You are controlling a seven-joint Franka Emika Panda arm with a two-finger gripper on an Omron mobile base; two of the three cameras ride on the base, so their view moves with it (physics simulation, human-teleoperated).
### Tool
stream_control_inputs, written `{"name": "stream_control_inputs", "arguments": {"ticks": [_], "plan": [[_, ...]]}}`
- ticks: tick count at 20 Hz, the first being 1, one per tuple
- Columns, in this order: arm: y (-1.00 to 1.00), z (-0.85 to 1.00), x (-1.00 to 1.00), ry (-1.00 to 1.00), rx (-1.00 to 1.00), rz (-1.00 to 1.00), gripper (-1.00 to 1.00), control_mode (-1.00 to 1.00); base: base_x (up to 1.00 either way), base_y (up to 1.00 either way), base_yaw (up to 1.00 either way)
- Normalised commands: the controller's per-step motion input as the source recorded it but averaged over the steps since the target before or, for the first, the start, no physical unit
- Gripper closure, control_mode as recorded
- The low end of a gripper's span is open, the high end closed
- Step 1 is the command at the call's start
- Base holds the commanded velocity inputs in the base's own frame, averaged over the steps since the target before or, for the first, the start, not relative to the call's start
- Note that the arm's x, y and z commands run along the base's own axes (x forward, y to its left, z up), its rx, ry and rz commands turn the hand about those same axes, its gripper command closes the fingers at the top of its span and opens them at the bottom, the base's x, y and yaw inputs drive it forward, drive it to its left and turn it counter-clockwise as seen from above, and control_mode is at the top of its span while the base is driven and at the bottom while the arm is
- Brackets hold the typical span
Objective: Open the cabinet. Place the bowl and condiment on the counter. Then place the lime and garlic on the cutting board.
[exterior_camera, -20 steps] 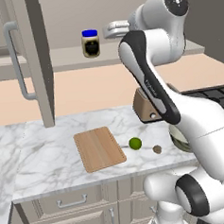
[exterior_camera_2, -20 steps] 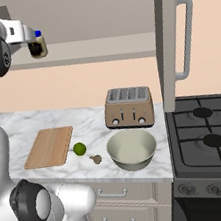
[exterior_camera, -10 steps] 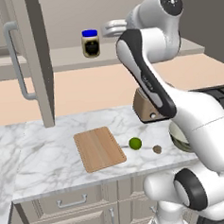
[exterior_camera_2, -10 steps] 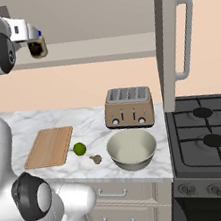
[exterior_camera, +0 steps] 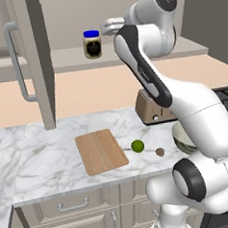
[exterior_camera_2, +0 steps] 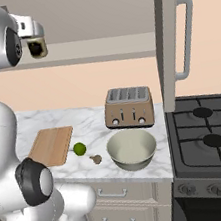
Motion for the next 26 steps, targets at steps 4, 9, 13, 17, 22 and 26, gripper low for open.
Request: {"name": "stream_control_inputs", "arguments": {"ticks": [4, 9, 13, 17, 22, 26], "plan": [[0.12, 0.00, 0.18, 0.00, 0.00, 0.00, -1.00, -1.00, 0.00, 0.00, 0.00], [0.26, 0.00, 0.06, 0.00, 0.00, 0.00, -1.00, -1.00, 0.00, 0.00, 0.00], [0.14, -0.01, 0.22, 0.00, 0.00, 0.00, -1.00, -1.00, 0.00, 0.00, 0.00], [0.08, -0.02, 0.35, 0.00, 0.00, 0.00, -1.00, -1.00, 0.00, 0.00, 0.00], [0.00, -0.03, 0.42, 0.00, 0.00, 0.00, -1.00, -1.00, 0.00, 0.00, 0.00], [0.02, 0.00, 0.26, 0.02, 0.00, 0.00, -1.00, -1.00, 0.00, 0.00, 0.00]]}}
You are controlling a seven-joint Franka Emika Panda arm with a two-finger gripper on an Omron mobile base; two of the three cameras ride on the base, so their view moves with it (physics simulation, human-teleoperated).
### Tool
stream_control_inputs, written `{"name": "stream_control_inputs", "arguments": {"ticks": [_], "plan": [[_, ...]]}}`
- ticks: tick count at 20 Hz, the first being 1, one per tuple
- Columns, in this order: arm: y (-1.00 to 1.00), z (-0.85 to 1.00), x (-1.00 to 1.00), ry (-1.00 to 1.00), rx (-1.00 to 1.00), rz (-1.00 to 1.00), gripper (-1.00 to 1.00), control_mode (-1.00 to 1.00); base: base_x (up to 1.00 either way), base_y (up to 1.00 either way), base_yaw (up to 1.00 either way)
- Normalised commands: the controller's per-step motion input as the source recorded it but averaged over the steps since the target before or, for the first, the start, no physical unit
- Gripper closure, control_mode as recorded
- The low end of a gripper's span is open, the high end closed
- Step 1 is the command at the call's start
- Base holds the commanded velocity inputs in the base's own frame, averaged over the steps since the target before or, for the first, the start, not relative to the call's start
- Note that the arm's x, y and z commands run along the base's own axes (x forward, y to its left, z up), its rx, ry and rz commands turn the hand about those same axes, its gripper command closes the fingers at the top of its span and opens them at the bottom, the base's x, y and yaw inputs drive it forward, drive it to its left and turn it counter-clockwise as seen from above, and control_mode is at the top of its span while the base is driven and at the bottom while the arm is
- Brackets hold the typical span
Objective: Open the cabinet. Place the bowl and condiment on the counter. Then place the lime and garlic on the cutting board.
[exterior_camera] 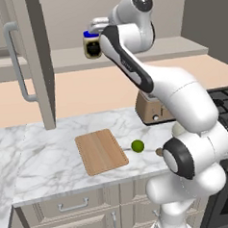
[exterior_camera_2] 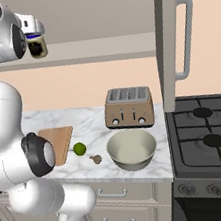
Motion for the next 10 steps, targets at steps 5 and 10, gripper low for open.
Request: {"name": "stream_control_inputs", "arguments": {"ticks": [5, 10], "plan": [[0.05, -0.05, 0.25, 0.03, 0.00, 0.00, -1.00, -1.00, 0.00, 0.00, 0.00], [0.01, -0.18, 0.34, 0.02, 0.00, 0.00, -1.00, -1.00, 0.00, 0.00, 0.00]]}}
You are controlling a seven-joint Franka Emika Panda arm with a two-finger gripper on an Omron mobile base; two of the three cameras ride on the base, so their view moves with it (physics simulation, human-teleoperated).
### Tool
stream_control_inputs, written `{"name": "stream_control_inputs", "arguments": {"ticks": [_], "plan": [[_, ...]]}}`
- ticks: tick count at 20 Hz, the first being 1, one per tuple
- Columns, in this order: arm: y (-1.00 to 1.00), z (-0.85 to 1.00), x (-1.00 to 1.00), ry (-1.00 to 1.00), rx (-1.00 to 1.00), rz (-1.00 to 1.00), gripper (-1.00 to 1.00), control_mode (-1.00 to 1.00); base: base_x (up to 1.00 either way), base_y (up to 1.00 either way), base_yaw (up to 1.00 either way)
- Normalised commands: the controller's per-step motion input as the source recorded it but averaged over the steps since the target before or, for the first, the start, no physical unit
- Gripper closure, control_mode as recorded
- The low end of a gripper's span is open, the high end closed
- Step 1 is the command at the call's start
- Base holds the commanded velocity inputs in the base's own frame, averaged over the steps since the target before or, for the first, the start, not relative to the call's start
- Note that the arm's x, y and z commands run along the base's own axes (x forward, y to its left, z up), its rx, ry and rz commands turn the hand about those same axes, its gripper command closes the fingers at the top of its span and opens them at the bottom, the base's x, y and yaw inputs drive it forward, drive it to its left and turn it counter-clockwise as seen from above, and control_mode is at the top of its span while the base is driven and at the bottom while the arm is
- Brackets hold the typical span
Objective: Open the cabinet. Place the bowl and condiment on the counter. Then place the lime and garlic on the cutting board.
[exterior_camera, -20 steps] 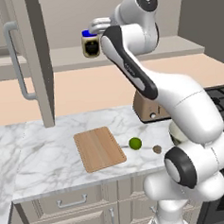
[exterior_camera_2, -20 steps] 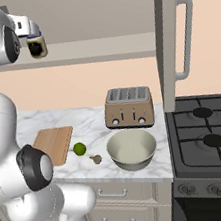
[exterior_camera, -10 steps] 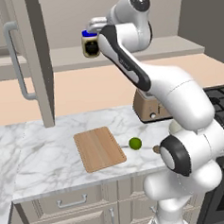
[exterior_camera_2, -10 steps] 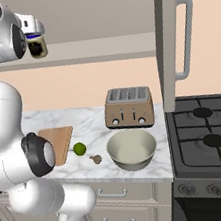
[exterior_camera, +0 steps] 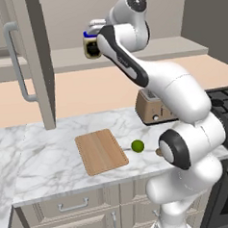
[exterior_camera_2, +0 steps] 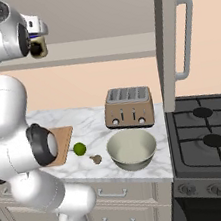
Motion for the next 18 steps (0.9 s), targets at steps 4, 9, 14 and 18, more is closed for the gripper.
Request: {"name": "stream_control_inputs", "arguments": {"ticks": [4, 9, 14, 18], "plan": [[0.01, -0.14, 0.33, 0.03, 0.00, 0.00, -1.00, -1.00, 0.00, 0.00, 0.00], [0.05, 0.00, 0.12, 0.03, 0.00, 0.00, -1.00, -1.00, 0.00, 0.00, 0.00], [0.09, 0.00, 0.09, 0.07, 0.00, 0.00, -1.00, -1.00, 0.00, 0.00, 0.00], [0.08, -0.01, 0.22, 0.07, 0.00, 0.00, -1.00, -1.00, 0.00, 0.00, 0.00]]}}
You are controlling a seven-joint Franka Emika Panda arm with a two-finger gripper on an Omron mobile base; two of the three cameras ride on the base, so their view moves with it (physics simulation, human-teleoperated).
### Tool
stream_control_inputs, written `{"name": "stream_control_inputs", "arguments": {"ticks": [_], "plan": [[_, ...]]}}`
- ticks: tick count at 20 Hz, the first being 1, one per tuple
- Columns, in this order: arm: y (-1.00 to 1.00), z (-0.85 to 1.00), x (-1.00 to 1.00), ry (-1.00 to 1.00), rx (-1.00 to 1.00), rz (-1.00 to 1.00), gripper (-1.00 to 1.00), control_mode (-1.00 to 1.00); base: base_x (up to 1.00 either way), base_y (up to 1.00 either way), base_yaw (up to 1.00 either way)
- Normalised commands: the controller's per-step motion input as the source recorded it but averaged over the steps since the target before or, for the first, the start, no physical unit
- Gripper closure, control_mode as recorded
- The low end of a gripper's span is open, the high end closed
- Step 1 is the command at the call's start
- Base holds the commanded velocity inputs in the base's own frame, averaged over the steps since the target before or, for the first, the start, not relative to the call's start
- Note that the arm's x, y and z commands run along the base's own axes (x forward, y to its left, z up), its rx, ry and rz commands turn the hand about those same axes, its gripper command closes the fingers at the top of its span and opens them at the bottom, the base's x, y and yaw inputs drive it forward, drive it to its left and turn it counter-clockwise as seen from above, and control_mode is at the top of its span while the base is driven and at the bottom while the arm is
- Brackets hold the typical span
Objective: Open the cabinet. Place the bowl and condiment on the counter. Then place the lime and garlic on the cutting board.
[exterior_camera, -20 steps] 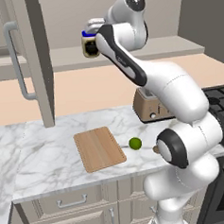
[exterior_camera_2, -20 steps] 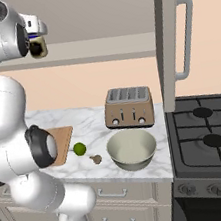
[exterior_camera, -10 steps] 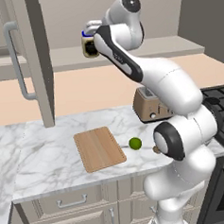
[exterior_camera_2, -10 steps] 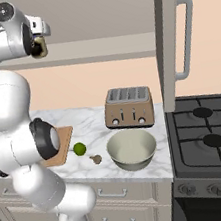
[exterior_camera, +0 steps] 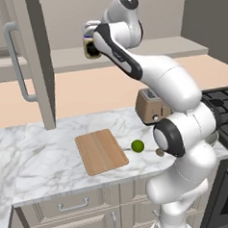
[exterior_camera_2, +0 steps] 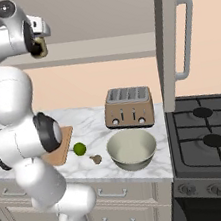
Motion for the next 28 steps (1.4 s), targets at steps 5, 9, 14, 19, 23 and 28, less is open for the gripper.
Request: {"name": "stream_control_inputs", "arguments": {"ticks": [5, 9, 14, 19, 23, 28], "plan": [[0.06, 0.00, 0.32, 0.05, 0.00, 0.00, -1.00, -1.00, 0.00, 0.00, 0.00], [0.08, 0.00, 0.30, 0.02, 0.00, 0.00, -1.00, -1.00, 0.00, 0.00, 0.00], [0.11, -0.03, 0.18, 0.03, 0.00, 0.00, -1.00, -1.00, 0.00, 0.00, 0.00], [0.11, -0.13, 0.08, 0.04, 0.00, 0.00, -1.00, -1.00, 0.00, 0.00, 0.00], [0.04, -0.22, 0.17, 0.03, 0.00, 0.00, -1.00, -1.00, 0.00, 0.00, 0.00], [0.03, -0.07, 0.25, 0.00, 0.00, 0.00, -1.00, -1.00, 0.00, 0.00, 0.00]]}}
